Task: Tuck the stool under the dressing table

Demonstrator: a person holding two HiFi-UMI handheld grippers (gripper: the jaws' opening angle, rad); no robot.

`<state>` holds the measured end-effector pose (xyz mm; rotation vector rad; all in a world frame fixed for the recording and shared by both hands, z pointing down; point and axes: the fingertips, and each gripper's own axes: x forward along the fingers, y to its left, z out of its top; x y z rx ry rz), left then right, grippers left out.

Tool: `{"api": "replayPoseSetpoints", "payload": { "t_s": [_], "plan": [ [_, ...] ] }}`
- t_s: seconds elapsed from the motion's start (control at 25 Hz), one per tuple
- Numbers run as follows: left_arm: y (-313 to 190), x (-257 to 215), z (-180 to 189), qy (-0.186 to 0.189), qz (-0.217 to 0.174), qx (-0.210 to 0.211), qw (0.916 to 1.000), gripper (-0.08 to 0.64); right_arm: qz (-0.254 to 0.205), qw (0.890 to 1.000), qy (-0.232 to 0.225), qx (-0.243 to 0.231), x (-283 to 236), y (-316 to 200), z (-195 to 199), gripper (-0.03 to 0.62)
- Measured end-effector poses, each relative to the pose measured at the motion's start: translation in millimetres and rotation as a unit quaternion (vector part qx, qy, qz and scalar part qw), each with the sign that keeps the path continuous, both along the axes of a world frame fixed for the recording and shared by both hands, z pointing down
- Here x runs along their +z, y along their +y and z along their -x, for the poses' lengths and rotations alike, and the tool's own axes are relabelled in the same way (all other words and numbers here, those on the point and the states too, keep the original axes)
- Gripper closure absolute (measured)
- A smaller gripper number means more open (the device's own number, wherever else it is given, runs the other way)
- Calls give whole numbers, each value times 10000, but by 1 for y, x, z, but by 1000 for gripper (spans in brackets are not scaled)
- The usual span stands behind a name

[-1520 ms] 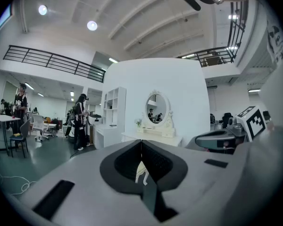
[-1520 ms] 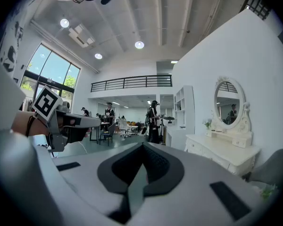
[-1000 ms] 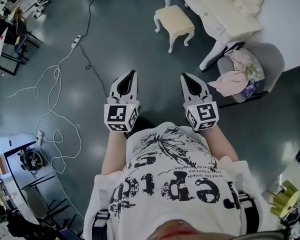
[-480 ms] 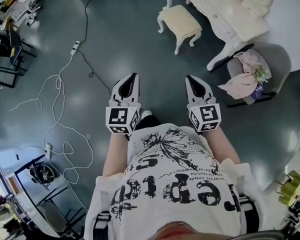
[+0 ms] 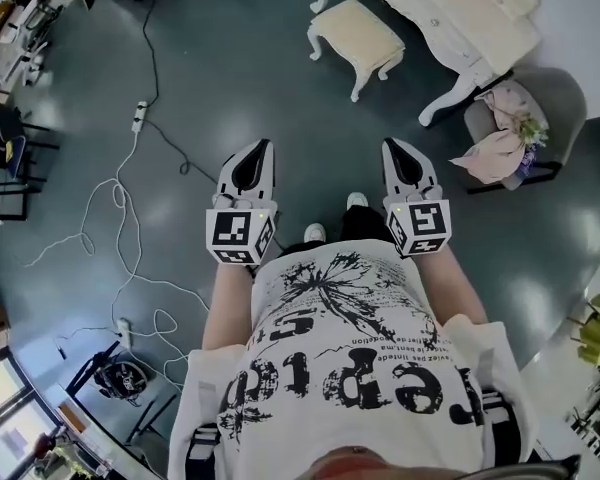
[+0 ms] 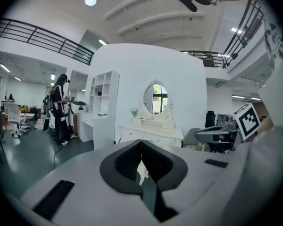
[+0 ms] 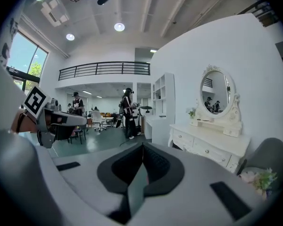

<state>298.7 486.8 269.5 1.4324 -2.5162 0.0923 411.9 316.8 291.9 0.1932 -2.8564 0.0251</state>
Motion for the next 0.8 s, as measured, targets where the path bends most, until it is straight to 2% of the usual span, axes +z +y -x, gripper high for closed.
{"api": "replayPoseSetpoints", "payload": {
  "t_s": [0.32,0.48,0.6,0.8],
  "plan": [
    [-81,26,75,130,65,121,9998,540,-71,9999,-48,85,21,-77,82,574],
    [-145,19,123,-87,196,173,9996,540,-88,9996,-237,113,15,-145,135,574],
    [-196,8,159,-201,149,212,9995,540,36,9994,-296,155,12,-197,168,574],
    [-274,2,196,-339,186,447,9983,540,226,9992,-243,223,22,-267,202,574]
  ]
}}
